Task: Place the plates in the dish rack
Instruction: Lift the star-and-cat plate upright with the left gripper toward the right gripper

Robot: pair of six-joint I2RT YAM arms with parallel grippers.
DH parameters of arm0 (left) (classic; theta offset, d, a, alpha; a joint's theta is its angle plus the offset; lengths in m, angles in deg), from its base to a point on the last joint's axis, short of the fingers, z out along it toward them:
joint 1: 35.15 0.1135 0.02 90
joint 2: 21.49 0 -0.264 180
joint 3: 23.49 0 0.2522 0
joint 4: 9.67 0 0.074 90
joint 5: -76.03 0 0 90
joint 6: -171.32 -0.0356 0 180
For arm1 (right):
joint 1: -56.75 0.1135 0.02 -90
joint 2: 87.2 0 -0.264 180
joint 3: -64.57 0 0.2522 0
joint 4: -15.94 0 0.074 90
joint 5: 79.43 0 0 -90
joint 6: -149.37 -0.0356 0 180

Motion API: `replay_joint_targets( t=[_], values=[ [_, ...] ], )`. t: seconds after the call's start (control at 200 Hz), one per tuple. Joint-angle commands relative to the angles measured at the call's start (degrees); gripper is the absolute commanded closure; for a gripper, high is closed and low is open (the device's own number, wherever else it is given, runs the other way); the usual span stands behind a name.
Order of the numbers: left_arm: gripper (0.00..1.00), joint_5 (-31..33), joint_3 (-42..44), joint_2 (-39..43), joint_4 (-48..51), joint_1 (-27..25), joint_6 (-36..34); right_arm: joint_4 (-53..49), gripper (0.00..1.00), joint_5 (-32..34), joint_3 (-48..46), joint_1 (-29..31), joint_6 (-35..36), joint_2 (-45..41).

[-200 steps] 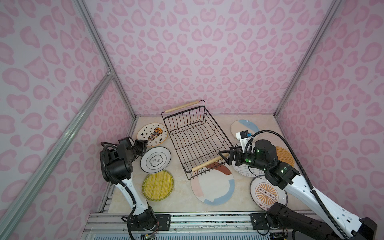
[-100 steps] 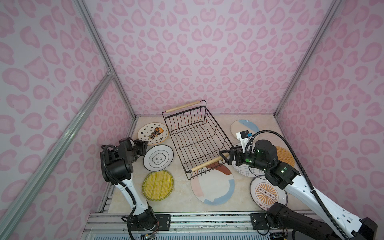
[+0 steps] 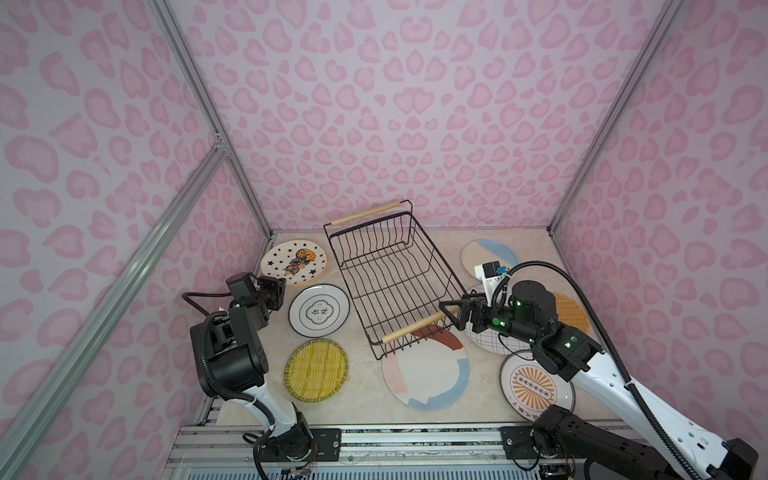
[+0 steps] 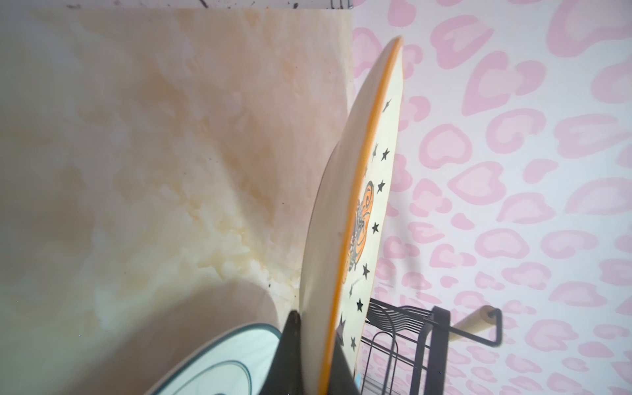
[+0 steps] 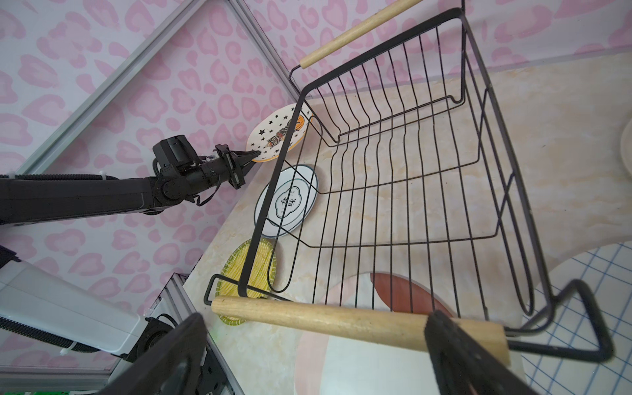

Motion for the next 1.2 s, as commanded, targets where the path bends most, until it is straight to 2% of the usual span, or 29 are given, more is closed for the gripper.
replay_joint_targets(
  t=[0.0,0.165,0.185,0.25,0.54,0.65,0.78,0.9,1.075,1.195],
  values=[
    [0.96,-0.4,1.0,4.2,-3.7,0.0,-0.3,-0.5,0.00,1.4,0.3,0.4,-0.4,-0.2],
    [0.96,1.5,4.6,11.2,-1.2,0.0,-0.4,-1.2,0.00,1.9,0.8,0.9,-0.6,-0.1],
    [0.96,1.7,5.0,12.1,-0.8,1.7,-0.4,-1.4,0.00,2.0,0.9,1.1,-0.6,-0.1],
    [0.96,2.2,6.2,15.5,0.8,2.1,-0.4,-1.9,0.00,2.4,1.1,1.2,-0.5,-0.2],
    [0.96,5.1,7.3,35.0,14.3,3.9,-1.8,-2.8,0.00,3.4,1.7,1.6,-1.3,0.2],
    [0.96,3.0,4.3,39.9,19.2,4.0,-2.7,-3.0,0.00,3.7,2.0,1.7,-1.7,0.4],
    [0.96,-4.6,-0.6,41.6,21.3,3.3,-3.9,-3.0,0.00,4.5,2.5,1.7,-1.9,0.4],
    [0.96,-8.8,-3.5,43.6,21.7,0.9,-6.0,-3.1,0.00,4.3,4.3,1.7,-1.6,1.7],
    [0.96,-13.4,-7.7,43.9,19.5,-10.4,-8.1,-1.6,0.00,1.6,8.2,0.3,-1.5,4.8],
    [0.96,-16.2,-9.6,41.5,18.2,-18.7,-10.5,1.0,0.00,-3.3,10.4,-3.4,-3.5,7.8]
  ],
)
